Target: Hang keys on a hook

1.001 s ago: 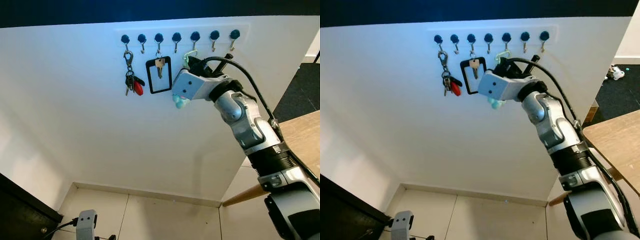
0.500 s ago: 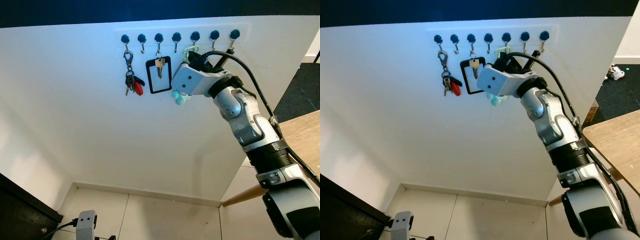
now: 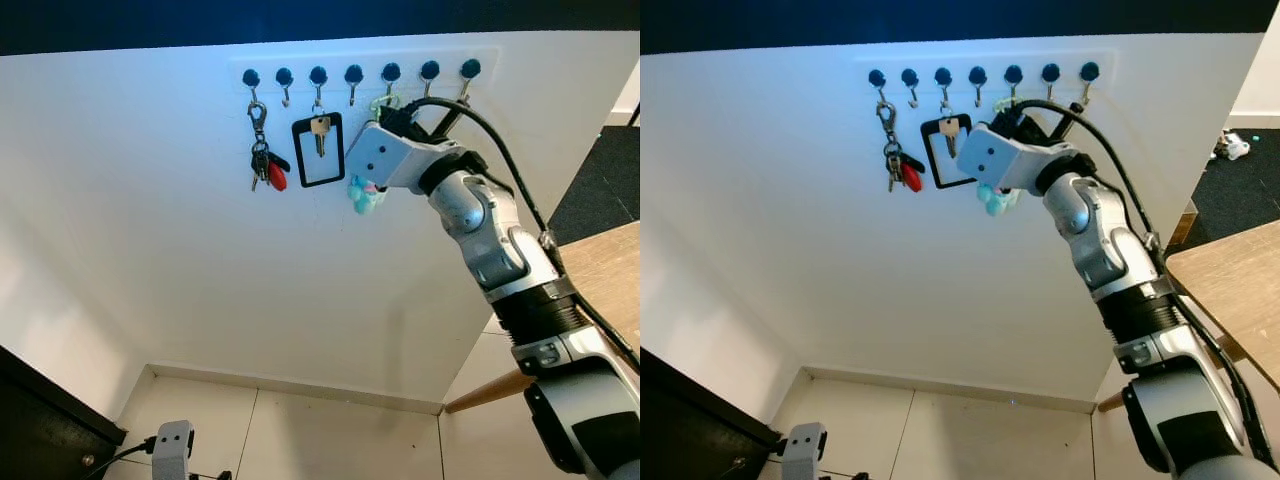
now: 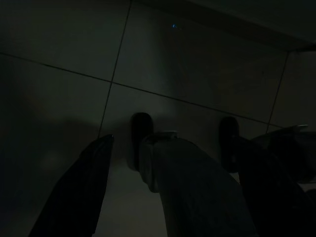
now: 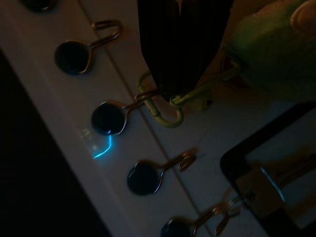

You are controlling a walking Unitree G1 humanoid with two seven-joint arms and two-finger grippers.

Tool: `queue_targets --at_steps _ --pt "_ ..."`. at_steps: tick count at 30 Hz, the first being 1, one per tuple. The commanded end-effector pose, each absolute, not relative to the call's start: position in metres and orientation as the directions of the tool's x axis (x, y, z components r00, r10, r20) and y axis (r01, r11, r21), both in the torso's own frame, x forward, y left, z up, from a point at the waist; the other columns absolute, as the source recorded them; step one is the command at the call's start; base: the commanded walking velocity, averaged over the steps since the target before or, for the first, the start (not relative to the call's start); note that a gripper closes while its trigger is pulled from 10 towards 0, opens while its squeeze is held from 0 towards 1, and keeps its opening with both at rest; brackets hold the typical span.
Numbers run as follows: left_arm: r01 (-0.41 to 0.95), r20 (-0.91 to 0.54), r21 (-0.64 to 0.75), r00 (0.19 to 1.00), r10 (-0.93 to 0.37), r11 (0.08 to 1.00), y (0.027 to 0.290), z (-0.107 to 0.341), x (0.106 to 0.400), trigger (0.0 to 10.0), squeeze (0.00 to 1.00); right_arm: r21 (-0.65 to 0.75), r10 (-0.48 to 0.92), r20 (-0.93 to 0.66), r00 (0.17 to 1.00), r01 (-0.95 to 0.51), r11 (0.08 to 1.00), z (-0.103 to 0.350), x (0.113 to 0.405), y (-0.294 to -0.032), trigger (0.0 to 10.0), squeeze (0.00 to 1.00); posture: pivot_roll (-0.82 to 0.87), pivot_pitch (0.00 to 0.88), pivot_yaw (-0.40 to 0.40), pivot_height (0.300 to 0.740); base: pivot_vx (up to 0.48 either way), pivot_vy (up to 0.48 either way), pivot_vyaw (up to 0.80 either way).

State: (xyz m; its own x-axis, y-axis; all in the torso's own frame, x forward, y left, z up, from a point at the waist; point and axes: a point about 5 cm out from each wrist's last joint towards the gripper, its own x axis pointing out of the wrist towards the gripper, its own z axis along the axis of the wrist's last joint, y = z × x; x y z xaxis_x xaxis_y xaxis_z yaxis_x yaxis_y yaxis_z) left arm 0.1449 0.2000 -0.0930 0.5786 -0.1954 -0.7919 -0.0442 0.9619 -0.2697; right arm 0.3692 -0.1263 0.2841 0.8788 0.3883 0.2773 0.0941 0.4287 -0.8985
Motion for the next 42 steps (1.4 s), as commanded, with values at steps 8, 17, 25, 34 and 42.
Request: queue_targets --at_steps 8,17,25,34,42 --pt "-0.044 -0.801 -0.269 0.565 -0.199 0.962 0.198 -0.095 0.140 10.0 0.00 -0.893 0.404 0.251 0.880 0.049 0.447 0.282 0.369 -0.122 10.0 0.00 -0.13 0.048 0.086 0.740 0.000 0.000 0.00" --pt "-0.041 -0.800 -0.269 0.566 -0.199 0.962 0.198 -0.095 0.141 10.0 0.00 -0.891 0.406 0.235 0.883 0.029 0.453 0.279 0.368 -0.122 10.0 0.00 -0.14 0.044 0.086 0.740 0.000 0.000 0.00" --pt "-0.043 -0.803 -0.266 0.562 -0.197 0.963 0.199 -0.095 0.139 10.0 0.00 -0.885 0.398 0.226 0.889 0.017 0.466 0.276 0.367 -0.124 10.0 1.00 -0.14 0.048 0.090 0.740 0.000 0.000 0.00" --pt "-0.043 -0.802 -0.268 0.563 -0.198 0.963 0.200 -0.095 0.139 10.0 0.00 -0.875 0.390 0.176 0.904 -0.037 0.482 0.261 0.365 -0.126 10.0 1.00 -0.13 0.053 0.091 0.740 0.000 0.000 0.00" --pt "-0.040 -0.803 -0.266 0.563 -0.198 0.963 0.201 -0.095 0.139 10.0 0.00 -0.842 0.404 0.140 0.904 -0.105 0.528 0.246 0.360 -0.123 10.0 1.00 -0.14 0.054 0.096 0.740 0.000 0.000 0.00"
